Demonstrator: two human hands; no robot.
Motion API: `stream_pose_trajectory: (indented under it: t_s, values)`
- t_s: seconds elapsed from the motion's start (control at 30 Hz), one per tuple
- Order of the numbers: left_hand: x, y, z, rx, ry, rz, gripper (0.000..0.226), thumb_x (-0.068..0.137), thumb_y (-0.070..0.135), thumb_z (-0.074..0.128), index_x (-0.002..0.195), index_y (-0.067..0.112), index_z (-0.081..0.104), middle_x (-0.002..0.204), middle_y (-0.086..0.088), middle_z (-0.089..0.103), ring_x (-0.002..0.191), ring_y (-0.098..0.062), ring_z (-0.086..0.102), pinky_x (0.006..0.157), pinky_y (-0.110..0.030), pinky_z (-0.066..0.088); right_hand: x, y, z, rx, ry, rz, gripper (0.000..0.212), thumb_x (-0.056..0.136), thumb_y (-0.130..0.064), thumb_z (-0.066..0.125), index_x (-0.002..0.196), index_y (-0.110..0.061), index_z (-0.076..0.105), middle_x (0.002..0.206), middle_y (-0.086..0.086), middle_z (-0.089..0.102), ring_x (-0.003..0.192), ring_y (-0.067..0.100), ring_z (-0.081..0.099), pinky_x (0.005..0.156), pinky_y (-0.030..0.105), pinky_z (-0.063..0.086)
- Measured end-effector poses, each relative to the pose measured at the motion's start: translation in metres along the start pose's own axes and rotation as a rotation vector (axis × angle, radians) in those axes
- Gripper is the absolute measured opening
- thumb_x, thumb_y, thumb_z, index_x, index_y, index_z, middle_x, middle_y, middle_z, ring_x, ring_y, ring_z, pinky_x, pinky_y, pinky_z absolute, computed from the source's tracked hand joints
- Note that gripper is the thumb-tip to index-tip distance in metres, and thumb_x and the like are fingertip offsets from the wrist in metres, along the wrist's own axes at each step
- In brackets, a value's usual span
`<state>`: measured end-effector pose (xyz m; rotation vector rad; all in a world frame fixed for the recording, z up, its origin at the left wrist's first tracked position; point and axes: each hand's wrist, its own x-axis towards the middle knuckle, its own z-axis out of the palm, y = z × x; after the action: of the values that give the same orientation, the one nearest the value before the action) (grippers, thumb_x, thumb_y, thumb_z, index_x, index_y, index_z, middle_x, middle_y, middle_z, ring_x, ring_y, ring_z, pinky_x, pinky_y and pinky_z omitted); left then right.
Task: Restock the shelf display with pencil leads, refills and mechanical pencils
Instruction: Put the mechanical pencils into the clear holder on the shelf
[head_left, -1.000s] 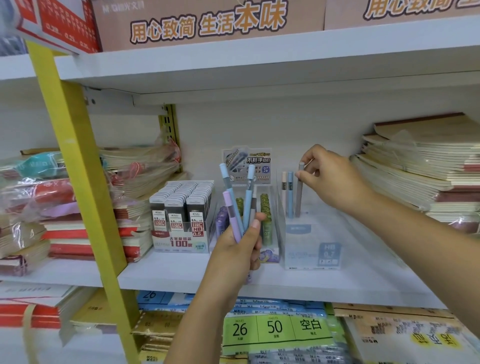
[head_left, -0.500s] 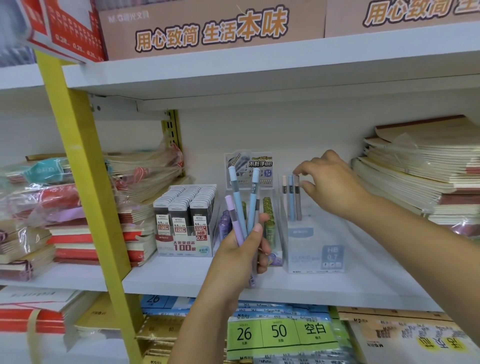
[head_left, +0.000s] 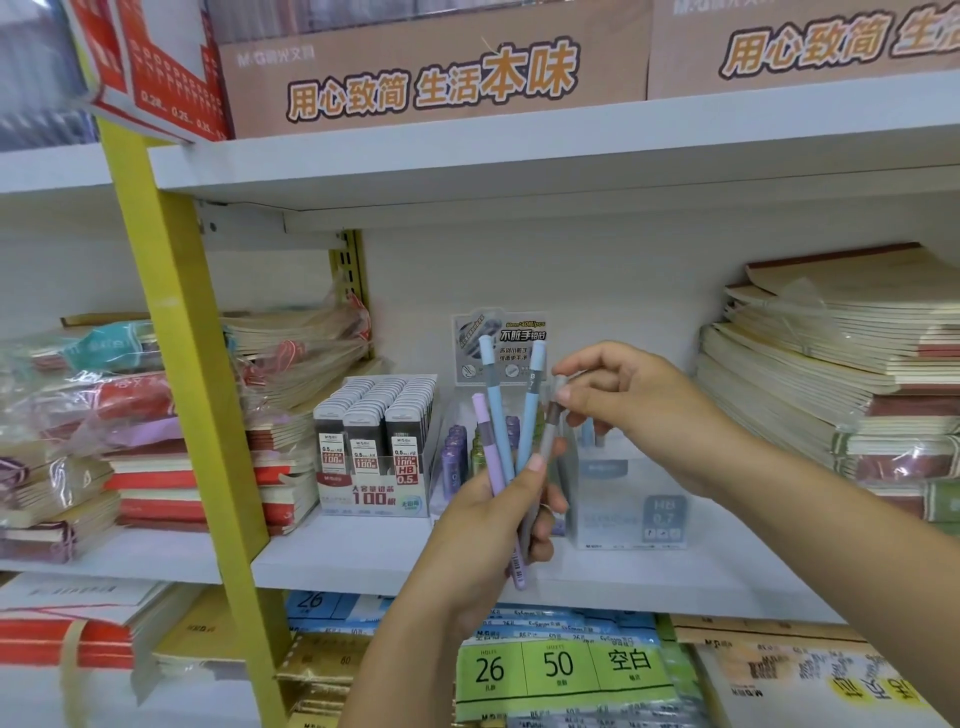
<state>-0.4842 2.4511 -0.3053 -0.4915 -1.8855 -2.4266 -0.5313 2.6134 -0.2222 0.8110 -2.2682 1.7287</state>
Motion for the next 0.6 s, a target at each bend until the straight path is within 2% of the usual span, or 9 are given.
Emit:
stream_pose_trajectory:
  t_s: [0.07,0.17,0.27,0.4,0.47,0.6]
  values:
    - [0.0,0.0,0.0,0.037,0.029,-0.021,0.03,0.091,0.042,0.06,0.107,0.018,0.069,0.071,0.001,0.062,0.056,-0.01,0.049,0.049,-0.022,0.042,0.001,0.001,-0.005,0.05,0.067,-0.021,0.011,0.089,-0.012,0.065,0.096,-0.02,0.062,0.081,0.004,0.074,0.069,0.011,0.067,0.061,0.026,0.049]
    - [0.001,-0.001,-0.002,0.079,0.076,-0.027,0.021,0.098,0.038,0.056,0.11,0.031,0.072,0.074,0.0,0.064,0.054,-0.01,0.048,0.046,-0.023,0.038,0.005,-0.006,-0.018,0.131,0.321,-0.169,0.016,0.091,-0.004,0.058,0.091,-0.019,0.054,0.078,0.007,0.071,0.067,0.015,0.068,0.054,0.021,0.048]
    - [0.003,-0.003,-0.003,0.114,0.106,-0.018,0.023,0.102,0.036,0.051,0.109,0.032,0.073,0.07,0.001,0.059,0.05,-0.009,0.041,0.044,-0.022,0.034,0.011,-0.009,-0.036,0.026,0.47,-0.335,0.02,0.09,-0.006,0.056,0.09,-0.026,0.05,0.086,0.008,0.065,0.074,0.016,0.067,0.055,0.018,0.048]
    - [0.005,-0.007,-0.003,0.115,0.124,-0.019,0.022,0.102,0.034,0.052,0.109,0.029,0.072,0.066,0.003,0.053,0.048,-0.009,0.036,0.044,-0.022,0.032,0.024,0.004,-0.048,-0.353,0.406,-0.337,0.013,0.091,-0.017,0.059,0.097,-0.025,0.051,0.087,-0.002,0.06,0.081,0.018,0.063,0.069,0.03,0.051]
    - [0.006,-0.008,-0.003,0.102,0.121,-0.024,0.022,0.102,0.033,0.052,0.107,0.029,0.073,0.065,0.003,0.052,0.048,-0.009,0.036,0.043,-0.022,0.032,0.03,0.014,-0.049,-0.514,0.336,-0.308,0.013,0.091,-0.018,0.061,0.098,-0.023,0.052,0.086,-0.008,0.06,0.081,0.014,0.063,0.072,0.027,0.05]
    - [0.008,-0.011,-0.002,0.095,0.117,-0.029,0.022,0.102,0.033,0.052,0.106,0.029,0.073,0.064,0.003,0.052,0.048,-0.009,0.036,0.043,-0.022,0.032,0.035,0.031,-0.047,-0.607,0.265,-0.276,0.013,0.091,-0.017,0.063,0.097,-0.021,0.052,0.085,-0.009,0.061,0.08,0.013,0.062,0.077,0.035,0.053]
